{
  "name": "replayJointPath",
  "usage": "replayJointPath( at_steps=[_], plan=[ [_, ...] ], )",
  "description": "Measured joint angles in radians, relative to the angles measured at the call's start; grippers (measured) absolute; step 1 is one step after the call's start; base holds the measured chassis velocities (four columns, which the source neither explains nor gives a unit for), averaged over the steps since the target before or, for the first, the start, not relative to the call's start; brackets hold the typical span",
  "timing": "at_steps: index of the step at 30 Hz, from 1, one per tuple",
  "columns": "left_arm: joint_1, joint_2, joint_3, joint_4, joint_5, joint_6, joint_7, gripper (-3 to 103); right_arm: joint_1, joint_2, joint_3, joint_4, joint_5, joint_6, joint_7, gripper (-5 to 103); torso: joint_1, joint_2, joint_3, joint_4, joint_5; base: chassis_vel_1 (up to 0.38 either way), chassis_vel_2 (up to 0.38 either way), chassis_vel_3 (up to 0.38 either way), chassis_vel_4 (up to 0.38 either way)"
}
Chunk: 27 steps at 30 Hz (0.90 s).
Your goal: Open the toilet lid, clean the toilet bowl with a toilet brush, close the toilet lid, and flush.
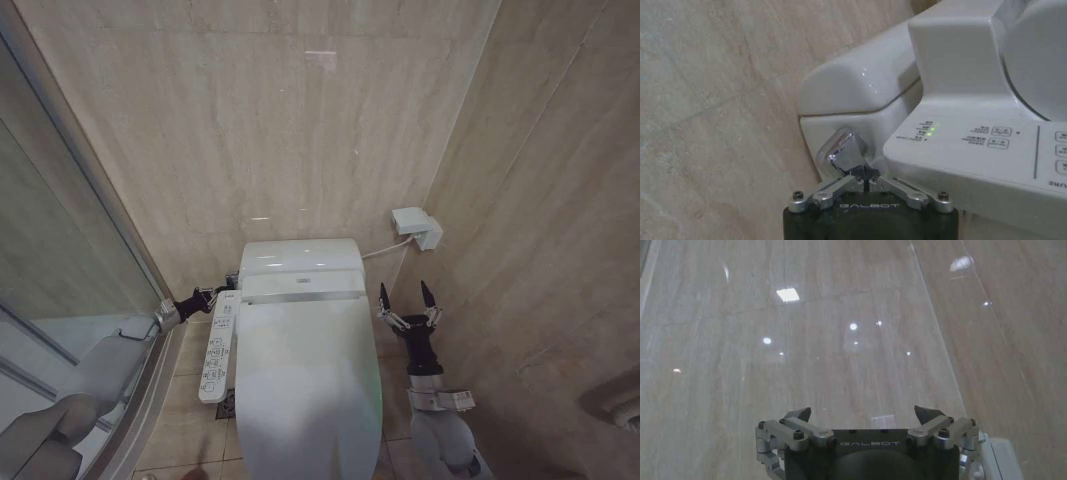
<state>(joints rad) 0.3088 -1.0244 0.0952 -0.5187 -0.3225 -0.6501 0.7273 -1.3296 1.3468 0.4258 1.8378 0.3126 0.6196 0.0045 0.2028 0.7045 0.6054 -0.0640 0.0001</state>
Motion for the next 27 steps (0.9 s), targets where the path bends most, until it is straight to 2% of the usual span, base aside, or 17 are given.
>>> replayJointPath(
  at_steps=[27],
  plan=[
    [-0.004,-0.005,-0.004,0.008,0.004,0.003,-0.007,0,0.006,-0.004,-0.004,-0.011,0.000,0.004,0.000,100,0.000,0.000,0.000,-0.0001,-0.0003,0.000,0.000,0.000,0.000]
  ],
)
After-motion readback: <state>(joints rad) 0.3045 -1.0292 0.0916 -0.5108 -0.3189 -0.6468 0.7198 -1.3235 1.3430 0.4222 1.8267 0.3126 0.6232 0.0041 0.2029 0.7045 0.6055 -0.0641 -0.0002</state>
